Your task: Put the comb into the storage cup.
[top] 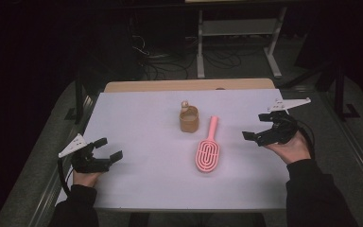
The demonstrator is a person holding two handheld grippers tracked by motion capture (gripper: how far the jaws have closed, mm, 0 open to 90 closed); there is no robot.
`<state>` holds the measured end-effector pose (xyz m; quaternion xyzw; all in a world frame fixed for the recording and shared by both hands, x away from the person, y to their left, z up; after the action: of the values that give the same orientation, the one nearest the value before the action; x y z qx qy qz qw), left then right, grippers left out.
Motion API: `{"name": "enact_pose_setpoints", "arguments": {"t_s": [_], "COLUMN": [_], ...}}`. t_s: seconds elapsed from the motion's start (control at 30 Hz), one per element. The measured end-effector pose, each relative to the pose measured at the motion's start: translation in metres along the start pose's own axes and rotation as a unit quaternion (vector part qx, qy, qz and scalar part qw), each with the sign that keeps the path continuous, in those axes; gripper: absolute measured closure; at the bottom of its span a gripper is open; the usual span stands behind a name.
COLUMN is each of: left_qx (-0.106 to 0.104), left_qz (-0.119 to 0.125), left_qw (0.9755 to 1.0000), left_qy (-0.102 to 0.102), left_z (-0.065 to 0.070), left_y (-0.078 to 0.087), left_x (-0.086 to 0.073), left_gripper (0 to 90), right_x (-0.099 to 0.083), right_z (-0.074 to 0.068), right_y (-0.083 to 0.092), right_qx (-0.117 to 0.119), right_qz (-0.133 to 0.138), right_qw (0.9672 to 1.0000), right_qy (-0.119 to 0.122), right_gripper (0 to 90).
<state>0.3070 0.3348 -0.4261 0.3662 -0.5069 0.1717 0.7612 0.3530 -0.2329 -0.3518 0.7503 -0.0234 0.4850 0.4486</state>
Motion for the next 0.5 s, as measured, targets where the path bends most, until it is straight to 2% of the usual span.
{"name": "enact_pose_setpoints", "arguments": {"t_s": [0.5], "left_qx": [-0.002], "left_qz": [0.000], "left_qw": [1.0000], "left_qy": [0.000], "left_z": [0.000], "left_y": [0.000], "left_x": [0.000], "left_gripper": [0.0], "right_x": [0.021], "right_z": [0.000], "right_y": [-0.011], "right_qx": [0.011], "right_qz": [-0.015], "right_qw": [0.9997], "right_qy": [0.013], "right_gripper": [2.3]}}
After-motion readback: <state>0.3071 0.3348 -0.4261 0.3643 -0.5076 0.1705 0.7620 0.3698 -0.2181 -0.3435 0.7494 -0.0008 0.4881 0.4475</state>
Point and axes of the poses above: each handheld gripper's, and its own axes: y roughly backward along the jaws, x roughly out of its top, z roughly to its right, the point moved 1 cm from there along -y, roughly forward along the jaws, and after that the axes turned 5 degrees about -z, right-handed, at the moved point
